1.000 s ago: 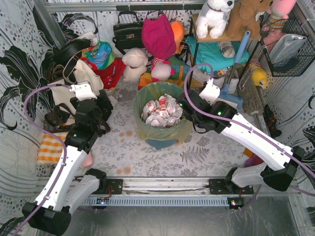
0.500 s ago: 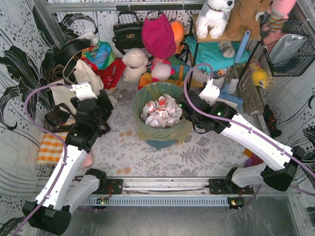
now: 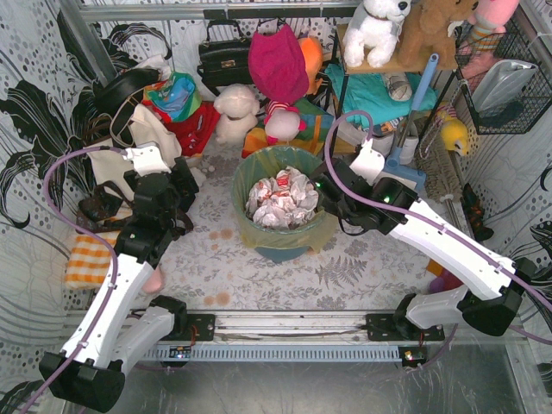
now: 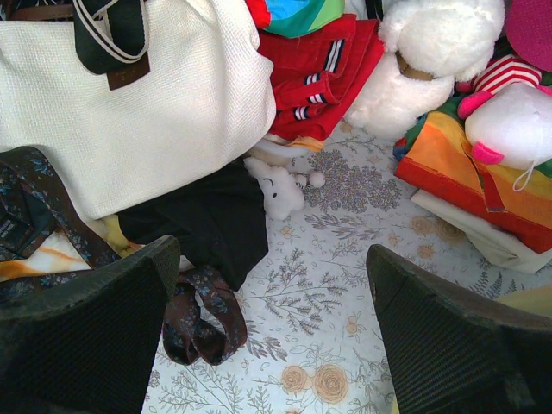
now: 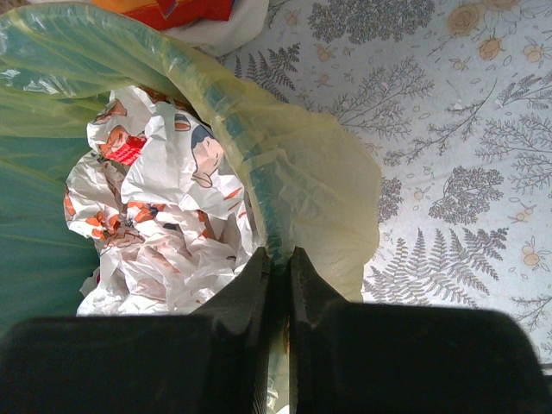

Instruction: Tie the trash bag

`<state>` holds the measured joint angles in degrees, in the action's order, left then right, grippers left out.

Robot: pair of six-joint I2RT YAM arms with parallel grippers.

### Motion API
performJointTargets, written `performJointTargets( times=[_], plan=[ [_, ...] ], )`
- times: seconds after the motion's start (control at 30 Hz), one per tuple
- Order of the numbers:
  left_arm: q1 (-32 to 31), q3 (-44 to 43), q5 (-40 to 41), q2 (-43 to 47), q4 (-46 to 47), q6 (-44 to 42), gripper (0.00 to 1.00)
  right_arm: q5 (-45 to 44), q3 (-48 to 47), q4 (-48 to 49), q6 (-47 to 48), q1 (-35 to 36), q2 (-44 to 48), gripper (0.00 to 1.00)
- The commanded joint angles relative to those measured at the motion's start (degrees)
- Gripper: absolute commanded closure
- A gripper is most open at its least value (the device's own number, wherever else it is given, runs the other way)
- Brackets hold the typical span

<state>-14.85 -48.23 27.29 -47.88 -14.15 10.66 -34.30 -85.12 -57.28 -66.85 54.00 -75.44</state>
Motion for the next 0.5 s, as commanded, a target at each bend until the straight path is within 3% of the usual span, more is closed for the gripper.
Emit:
performJointTargets(
  times=[0.0,0.23,0.47],
  plan=[
    [-0.01,-1.25,0.84,0.26,0.83,0.28,0.02,2.07,-3.78,0.33,-1.84,0.56,1.87,0.94],
    [0.07,-1.25,0.58,0.03,0.8,0.25,0.02,3.55,-5.76,0.13,-0.87,0.58,2.03,0.99],
    [0.03,-1.35,0.46,-0.02,0.71,0.25,0.02,4.33,-5.9,-1.25,-0.73,0.54,1.61,0.97]
  ],
)
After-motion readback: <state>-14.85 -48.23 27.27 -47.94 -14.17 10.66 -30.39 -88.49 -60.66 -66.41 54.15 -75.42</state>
